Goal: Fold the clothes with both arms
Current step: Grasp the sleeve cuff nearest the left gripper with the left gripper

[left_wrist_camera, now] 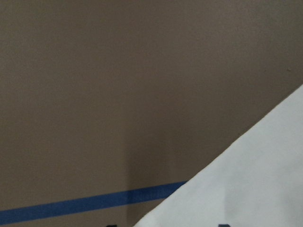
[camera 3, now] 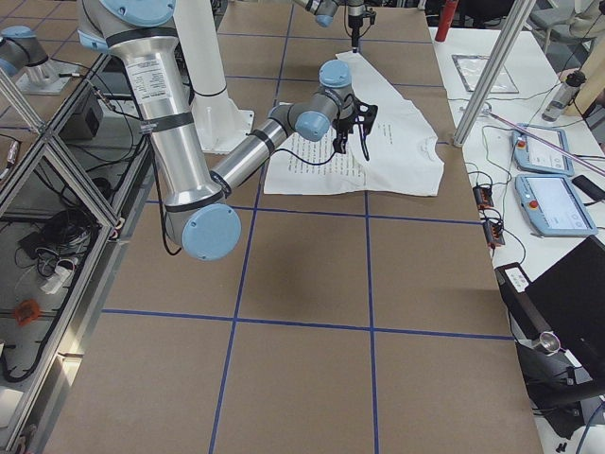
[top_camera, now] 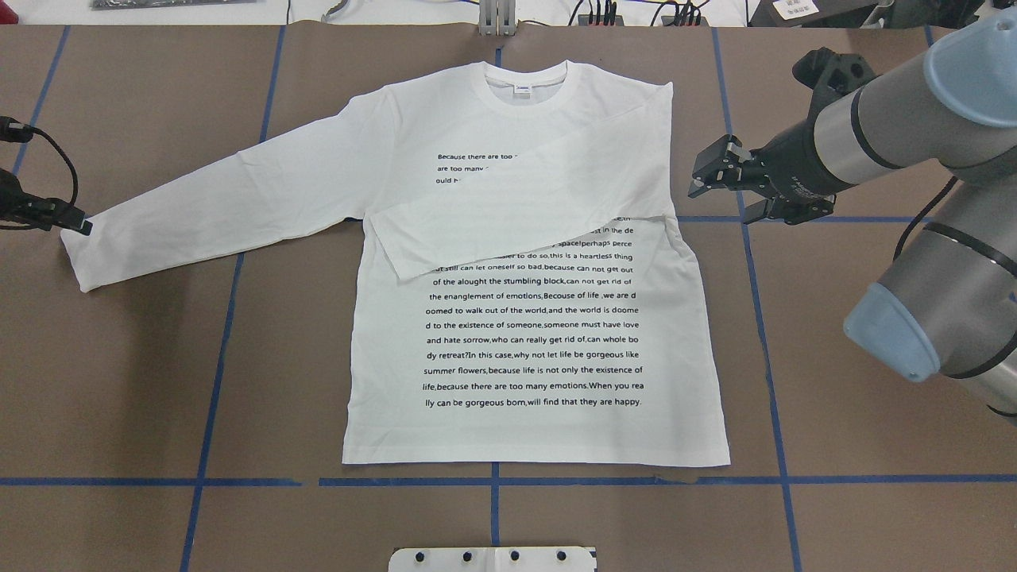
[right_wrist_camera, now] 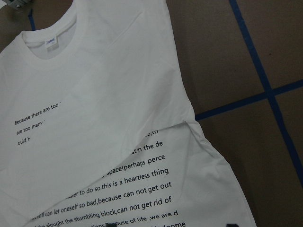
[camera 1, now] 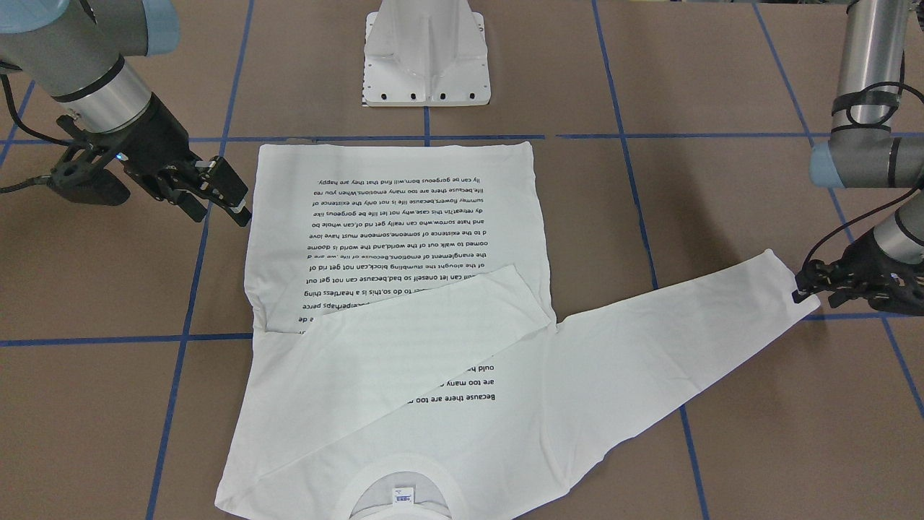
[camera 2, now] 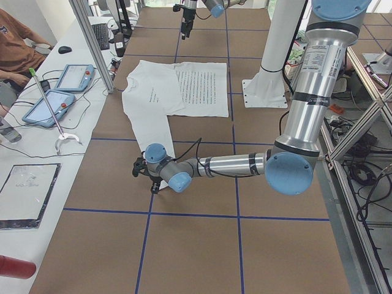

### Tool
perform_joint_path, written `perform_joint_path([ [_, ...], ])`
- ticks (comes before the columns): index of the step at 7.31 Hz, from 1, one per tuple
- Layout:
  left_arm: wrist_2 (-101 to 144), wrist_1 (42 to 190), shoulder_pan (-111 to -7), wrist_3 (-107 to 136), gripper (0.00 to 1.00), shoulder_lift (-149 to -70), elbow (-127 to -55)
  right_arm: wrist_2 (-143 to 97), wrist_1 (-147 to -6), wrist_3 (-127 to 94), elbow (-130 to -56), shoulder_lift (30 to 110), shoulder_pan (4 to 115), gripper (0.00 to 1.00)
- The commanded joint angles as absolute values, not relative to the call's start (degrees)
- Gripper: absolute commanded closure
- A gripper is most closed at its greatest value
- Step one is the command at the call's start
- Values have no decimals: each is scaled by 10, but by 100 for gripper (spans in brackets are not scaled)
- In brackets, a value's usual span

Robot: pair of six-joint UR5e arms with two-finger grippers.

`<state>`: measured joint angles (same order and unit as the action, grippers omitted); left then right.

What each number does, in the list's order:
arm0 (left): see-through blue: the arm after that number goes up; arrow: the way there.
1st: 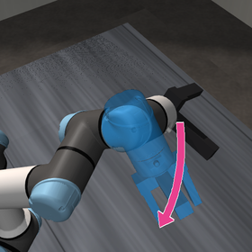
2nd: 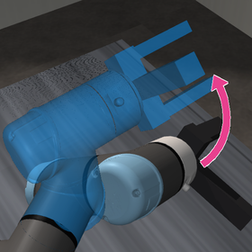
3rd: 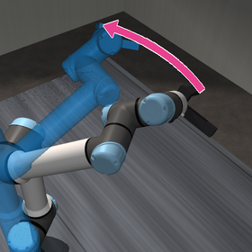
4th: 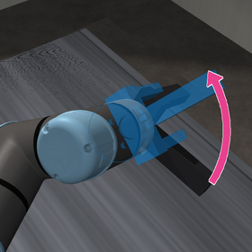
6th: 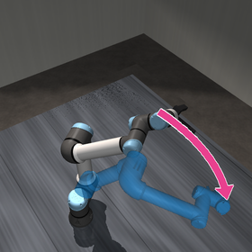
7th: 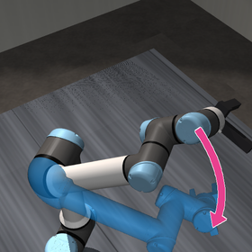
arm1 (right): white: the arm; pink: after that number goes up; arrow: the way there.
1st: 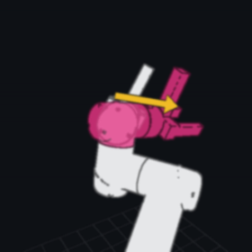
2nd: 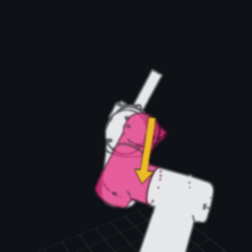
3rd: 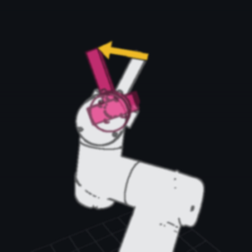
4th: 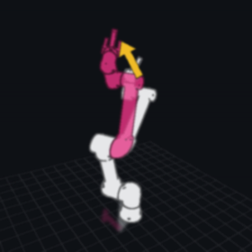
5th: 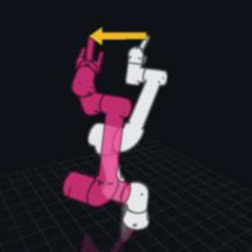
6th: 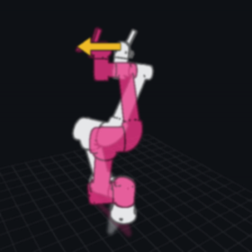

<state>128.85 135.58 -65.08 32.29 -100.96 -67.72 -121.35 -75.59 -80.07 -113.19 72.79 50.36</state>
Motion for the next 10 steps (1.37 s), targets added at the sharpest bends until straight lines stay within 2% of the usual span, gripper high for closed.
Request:
perform_joint_path([
  [1,1288,1354,-650,323,36,-1010,-675,-1213,-756,-801,-1133,728,503,18],
  [3,1289,1356,-650,323,37,-1010,-671,-1213,-756,-801,-1134,727,503,18],
  [4,1290,1355,-650,325,45,-1009,-672,-1213,-756,-801,-1134,727,503,18],
  [5,1290,1356,-650,324,56,-1008,-672,-1213,-756,-801,-1137,728,503,18],
  [6,1290,1356,-650,326,72,-1008,-672,-1214,-756,-801,-1141,728,504,18],
  [7,1288,1358,-650,332,98,-1005,-668,-1214,-756,-801,-1140,728,504,18],
  [10,1294,1358,-650,335,100,-1008,-683,-1218,-757,-801,-1143,729,505,18],
])
